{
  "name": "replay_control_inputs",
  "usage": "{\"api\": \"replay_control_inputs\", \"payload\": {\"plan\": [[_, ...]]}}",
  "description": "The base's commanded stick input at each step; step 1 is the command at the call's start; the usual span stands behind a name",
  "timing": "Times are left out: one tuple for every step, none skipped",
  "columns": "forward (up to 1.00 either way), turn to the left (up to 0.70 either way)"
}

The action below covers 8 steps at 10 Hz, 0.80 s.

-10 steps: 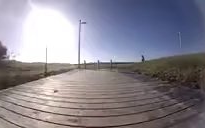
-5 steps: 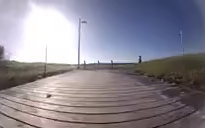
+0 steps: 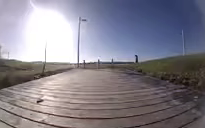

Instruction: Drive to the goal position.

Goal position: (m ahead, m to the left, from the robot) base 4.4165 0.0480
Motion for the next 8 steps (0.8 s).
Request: {"api": "replay_control_inputs", "payload": {"plan": [[0.7,0.0],[0.7,0.0],[0.7,0.0],[0.7,0.0],[0.7,0.0],[0.7,0.0],[0.7,0.0],[0.7,0.0]]}}
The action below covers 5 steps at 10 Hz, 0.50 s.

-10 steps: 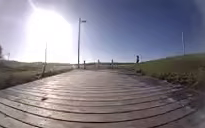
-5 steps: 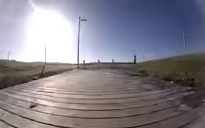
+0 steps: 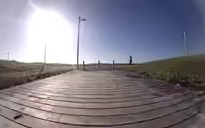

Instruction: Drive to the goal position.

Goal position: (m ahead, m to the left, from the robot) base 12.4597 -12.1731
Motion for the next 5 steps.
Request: {"api": "replay_control_inputs", "payload": {"plan": [[0.7,0.0],[0.7,0.0],[0.7,0.0],[0.7,0.0],[0.7,0.0]]}}
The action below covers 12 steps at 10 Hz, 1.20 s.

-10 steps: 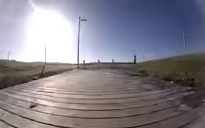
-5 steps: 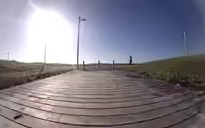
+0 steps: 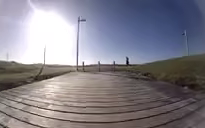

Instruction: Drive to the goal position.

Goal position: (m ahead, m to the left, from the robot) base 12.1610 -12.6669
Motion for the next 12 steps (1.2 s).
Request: {"api": "replay_control_inputs", "payload": {"plan": [[0.7,0.0],[0.7,0.0],[0.7,0.0],[0.7,0.0],[0.7,0.0],[0.7,0.0],[0.7,0.0],[0.7,0.0],[0.7,0.0],[0.7,0.0],[0.7,0.0],[0.7,0.0]]}}
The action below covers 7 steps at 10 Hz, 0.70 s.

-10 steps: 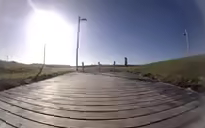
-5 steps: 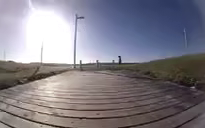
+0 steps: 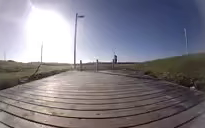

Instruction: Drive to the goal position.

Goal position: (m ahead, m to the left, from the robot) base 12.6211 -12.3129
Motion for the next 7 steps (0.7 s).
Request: {"api": "replay_control_inputs", "payload": {"plan": [[0.7,0.0],[0.7,0.0],[0.7,0.0],[0.7,0.0],[0.7,0.0],[0.7,0.0],[0.7,0.0]]}}
